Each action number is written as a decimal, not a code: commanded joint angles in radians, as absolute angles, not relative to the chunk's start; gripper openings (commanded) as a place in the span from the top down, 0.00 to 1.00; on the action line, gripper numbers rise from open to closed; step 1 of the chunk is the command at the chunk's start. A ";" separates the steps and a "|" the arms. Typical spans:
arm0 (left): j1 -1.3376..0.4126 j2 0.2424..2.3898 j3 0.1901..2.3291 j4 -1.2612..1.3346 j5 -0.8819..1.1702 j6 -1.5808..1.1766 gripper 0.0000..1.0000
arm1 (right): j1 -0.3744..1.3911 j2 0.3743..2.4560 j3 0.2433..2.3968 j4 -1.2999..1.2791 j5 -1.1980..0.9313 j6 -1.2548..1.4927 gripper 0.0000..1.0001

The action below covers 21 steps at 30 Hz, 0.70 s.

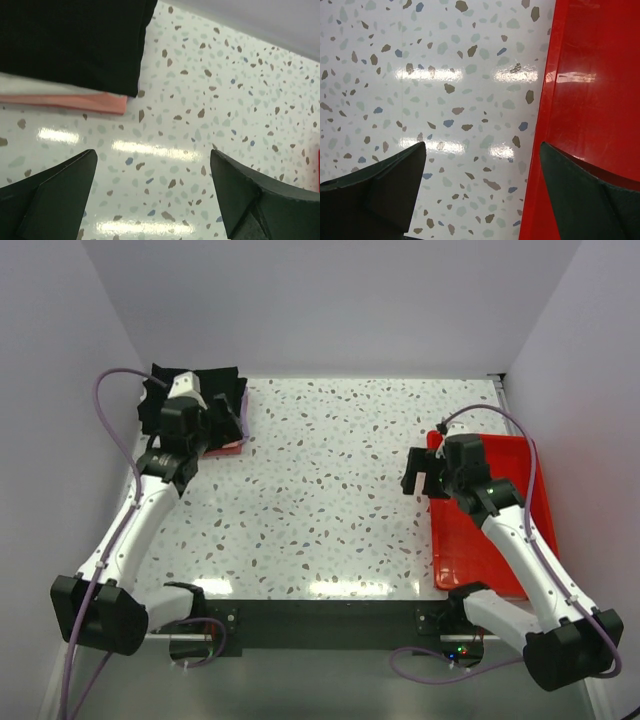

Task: Fold and stack the t-shirts
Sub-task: Reset both grippers

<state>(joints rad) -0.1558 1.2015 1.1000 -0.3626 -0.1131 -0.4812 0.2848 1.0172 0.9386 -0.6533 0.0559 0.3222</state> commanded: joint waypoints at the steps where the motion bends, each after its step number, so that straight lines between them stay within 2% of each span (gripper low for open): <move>1: -0.202 1.145 1.017 -0.383 -0.231 -0.567 0.00 | 0.281 0.971 0.905 -0.607 0.022 0.339 0.01; 14: -0.365 0.940 0.694 -0.420 -0.365 -0.722 0.00 | 0.279 0.928 0.799 -0.558 0.011 0.364 0.01; 21: -0.382 0.864 0.620 -0.425 -0.422 -0.752 0.00 | 0.281 0.936 0.718 -0.459 0.002 0.399 0.01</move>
<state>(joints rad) -0.3717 0.9062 0.6411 -0.4427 -0.3588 -0.7132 0.2848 0.9459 0.7452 -0.5510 0.0132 0.3706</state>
